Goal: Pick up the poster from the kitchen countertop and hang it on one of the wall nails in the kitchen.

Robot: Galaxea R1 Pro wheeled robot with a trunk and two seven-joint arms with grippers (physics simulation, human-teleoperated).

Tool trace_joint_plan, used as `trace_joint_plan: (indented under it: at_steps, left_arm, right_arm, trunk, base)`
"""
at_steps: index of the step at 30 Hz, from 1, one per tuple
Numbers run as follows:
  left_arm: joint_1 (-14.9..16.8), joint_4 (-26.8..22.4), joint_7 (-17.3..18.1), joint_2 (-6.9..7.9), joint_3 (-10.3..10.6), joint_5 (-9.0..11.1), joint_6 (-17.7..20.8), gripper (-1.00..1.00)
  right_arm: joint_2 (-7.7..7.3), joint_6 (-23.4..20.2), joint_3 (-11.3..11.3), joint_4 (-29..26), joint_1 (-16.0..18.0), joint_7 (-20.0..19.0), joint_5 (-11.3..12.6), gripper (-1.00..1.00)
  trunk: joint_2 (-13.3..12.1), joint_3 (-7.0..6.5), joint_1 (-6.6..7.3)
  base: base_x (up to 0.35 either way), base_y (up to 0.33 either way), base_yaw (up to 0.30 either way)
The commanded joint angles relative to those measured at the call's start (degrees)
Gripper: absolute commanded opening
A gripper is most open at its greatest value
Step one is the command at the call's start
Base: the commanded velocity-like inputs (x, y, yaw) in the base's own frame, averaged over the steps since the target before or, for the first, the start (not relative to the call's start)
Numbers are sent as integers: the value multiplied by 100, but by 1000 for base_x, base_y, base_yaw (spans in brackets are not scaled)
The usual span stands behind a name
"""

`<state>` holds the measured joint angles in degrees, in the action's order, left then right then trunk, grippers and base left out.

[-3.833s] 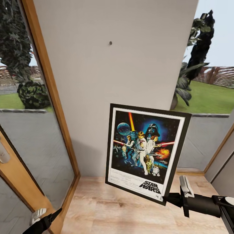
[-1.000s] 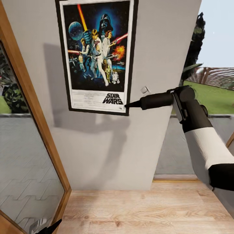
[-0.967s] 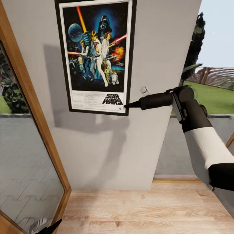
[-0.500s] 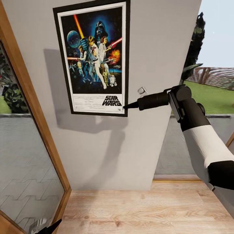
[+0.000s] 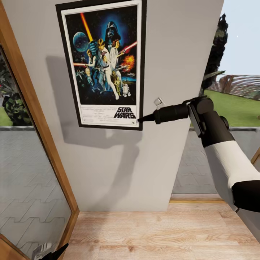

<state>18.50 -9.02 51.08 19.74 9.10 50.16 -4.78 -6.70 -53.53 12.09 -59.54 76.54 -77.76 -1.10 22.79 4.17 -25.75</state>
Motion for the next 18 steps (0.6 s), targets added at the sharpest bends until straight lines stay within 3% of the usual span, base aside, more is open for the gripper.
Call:
trace_joint_plan:
  at_steps: [1,7,18]
  left_arm:
    - [6,5,7,3,48,29,-50,100]
    - [8,5,7,10,48,35,-50,100]
    - [7,5,7,12,48,37,-50,100]
  right_arm:
    - [-32,66,5,15,-32,-33,-6,-100]
    - [-138,267,4,45,-133,-37,0,-100]
    - [-165,298,-5,48,-230,-37,-2,-100]
  trunk:
    - [13,13,-4]
    - [13,13,-4]
    - [13,13,-4]
  base:
    - [0,0,0]
    - [0,0,0]
    - [0,0,0]
